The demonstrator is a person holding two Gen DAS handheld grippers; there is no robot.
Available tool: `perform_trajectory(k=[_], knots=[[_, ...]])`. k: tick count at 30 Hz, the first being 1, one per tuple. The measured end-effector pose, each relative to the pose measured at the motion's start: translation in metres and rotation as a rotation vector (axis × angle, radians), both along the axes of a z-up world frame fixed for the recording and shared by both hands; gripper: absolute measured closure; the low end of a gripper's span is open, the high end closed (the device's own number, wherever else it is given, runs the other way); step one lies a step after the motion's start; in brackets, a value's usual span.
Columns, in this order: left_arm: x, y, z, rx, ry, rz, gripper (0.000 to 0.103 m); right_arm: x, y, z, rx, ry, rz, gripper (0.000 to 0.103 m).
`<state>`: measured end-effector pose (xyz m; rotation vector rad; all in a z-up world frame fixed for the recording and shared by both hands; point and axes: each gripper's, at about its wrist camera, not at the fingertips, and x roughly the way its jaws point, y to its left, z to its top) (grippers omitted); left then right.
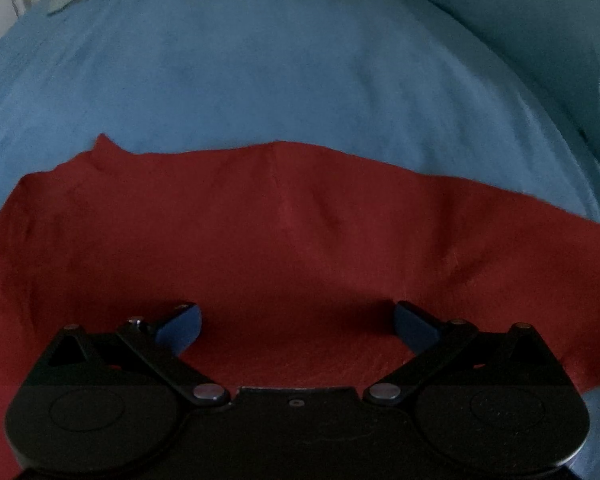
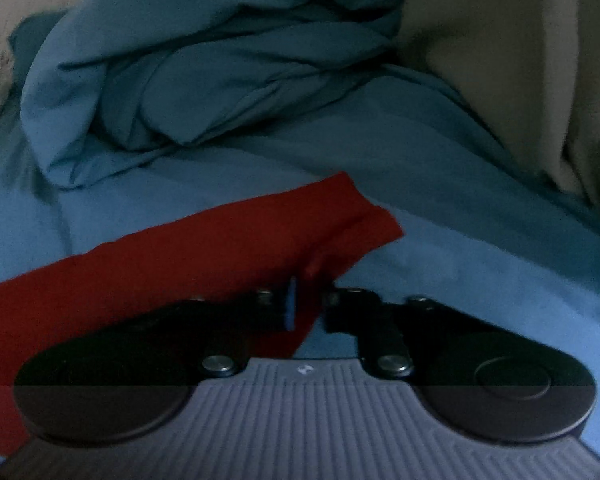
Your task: Fold small clothes
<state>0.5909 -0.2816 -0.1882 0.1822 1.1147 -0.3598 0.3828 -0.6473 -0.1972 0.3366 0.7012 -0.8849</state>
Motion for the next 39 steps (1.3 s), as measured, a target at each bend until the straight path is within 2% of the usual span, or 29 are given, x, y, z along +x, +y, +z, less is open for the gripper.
perform_trajectory(k=[2,5,9,12,14,16,19,22,24,26,28,31,33,36,38,39], knots=[[0.000,0.015,0.013,-0.019,-0.014,0.010,0.000,0.005,0.008,0.021,-0.006,-0.031,0.037,0.082],[0.002,0.043,0.038,-0.014,-0.070,0.007,0.000,0.021,0.038,0.064,-0.018,-0.110,0.157,0.083],[0.003,0.098,0.070,0.007,-0.105,0.037,0.000,0.056,0.113,0.117,0.005,-0.253,0.385,0.083],[0.002,0.143,0.083,0.013,-0.129,0.094,0.000,0.087,0.186,0.133,0.077,-0.341,0.589,0.083],[0.001,0.172,0.087,0.031,-0.139,0.144,0.000,0.107,0.238,0.128,0.172,-0.378,0.722,0.083],[-0.004,0.205,0.081,0.041,-0.145,0.199,0.000,0.127,0.295,0.106,0.245,-0.354,0.848,0.083],[-0.008,0.254,0.066,0.040,-0.137,0.277,0.000,0.148,0.372,0.052,0.303,-0.244,1.000,0.083],[-0.016,0.285,0.051,0.016,-0.107,0.323,0.000,0.157,0.429,0.005,0.265,-0.101,1.106,0.083],[-0.024,0.298,0.045,-0.024,-0.089,0.335,0.000,0.157,0.443,-0.010,0.253,-0.061,1.139,0.079],[-0.025,0.301,0.040,-0.071,-0.079,0.338,0.000,0.151,0.449,-0.015,0.236,-0.067,1.153,0.075],[-0.028,0.298,0.042,-0.117,-0.072,0.333,0.000,0.146,0.437,-0.012,0.238,-0.070,1.177,0.046],[-0.026,0.289,0.042,-0.169,-0.068,0.314,0.000,0.143,0.425,-0.006,0.209,-0.068,1.212,0.026],[-0.022,0.276,0.037,-0.219,-0.054,0.285,0.000,0.132,0.416,0.002,0.165,-0.051,1.218,0.024],[-0.030,0.246,0.030,-0.276,-0.025,0.222,0.003,0.115,0.398,0.014,0.124,-0.042,1.168,0.020],[-0.027,0.229,0.020,-0.278,-0.002,0.195,0.014,0.101,0.377,0.023,0.117,-0.052,1.105,0.016],[-0.027,0.221,0.014,-0.280,0.016,0.184,0.023,0.096,0.368,0.026,0.114,-0.059,1.073,0.013]])
